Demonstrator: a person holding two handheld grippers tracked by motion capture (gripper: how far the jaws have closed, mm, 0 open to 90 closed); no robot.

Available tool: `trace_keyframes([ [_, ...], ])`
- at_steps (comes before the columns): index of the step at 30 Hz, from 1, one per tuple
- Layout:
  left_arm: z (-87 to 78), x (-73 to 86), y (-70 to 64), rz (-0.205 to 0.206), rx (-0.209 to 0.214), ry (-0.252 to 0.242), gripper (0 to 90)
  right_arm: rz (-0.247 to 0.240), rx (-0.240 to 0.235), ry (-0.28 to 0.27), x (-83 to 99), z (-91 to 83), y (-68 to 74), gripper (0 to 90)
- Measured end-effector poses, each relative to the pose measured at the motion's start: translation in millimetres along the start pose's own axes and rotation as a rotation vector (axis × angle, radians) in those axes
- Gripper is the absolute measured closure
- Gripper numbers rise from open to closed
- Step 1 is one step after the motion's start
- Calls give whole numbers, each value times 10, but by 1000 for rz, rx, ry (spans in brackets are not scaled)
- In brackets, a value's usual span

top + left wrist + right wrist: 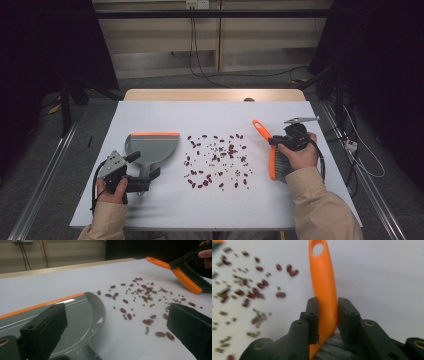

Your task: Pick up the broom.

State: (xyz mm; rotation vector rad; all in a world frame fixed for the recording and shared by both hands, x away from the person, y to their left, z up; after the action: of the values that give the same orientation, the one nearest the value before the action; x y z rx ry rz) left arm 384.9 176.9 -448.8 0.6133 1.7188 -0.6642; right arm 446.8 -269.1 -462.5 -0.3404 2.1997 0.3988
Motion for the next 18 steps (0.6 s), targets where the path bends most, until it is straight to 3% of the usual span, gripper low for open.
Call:
trace_keyframes([
  [5,63,-65,-101,15,16,-2,31,-15,26,-5,21,-4,-18,737],
  [9,81,-40,-115,22,22,10,31,1,25,47,70,150,-31,737],
  [11,85,-21,-109,19,24,21,32,10,12,103,149,313,-22,734],
  [18,99,16,-120,20,37,36,32,25,9,146,187,383,-52,721],
])
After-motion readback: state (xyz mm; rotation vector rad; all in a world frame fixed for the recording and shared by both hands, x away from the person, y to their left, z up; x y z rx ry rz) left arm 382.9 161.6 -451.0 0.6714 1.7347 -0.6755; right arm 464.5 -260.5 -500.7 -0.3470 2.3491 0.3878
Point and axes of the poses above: each handheld gripper's, and its own axes: z roughly forward along the jaws, x roughly out of its underside, y roughly to its left, the point moved 7 cm from there along z, roughly forward along the jaws, and after that the axes turned 7 degrees about -y, right-handed, at the moved point
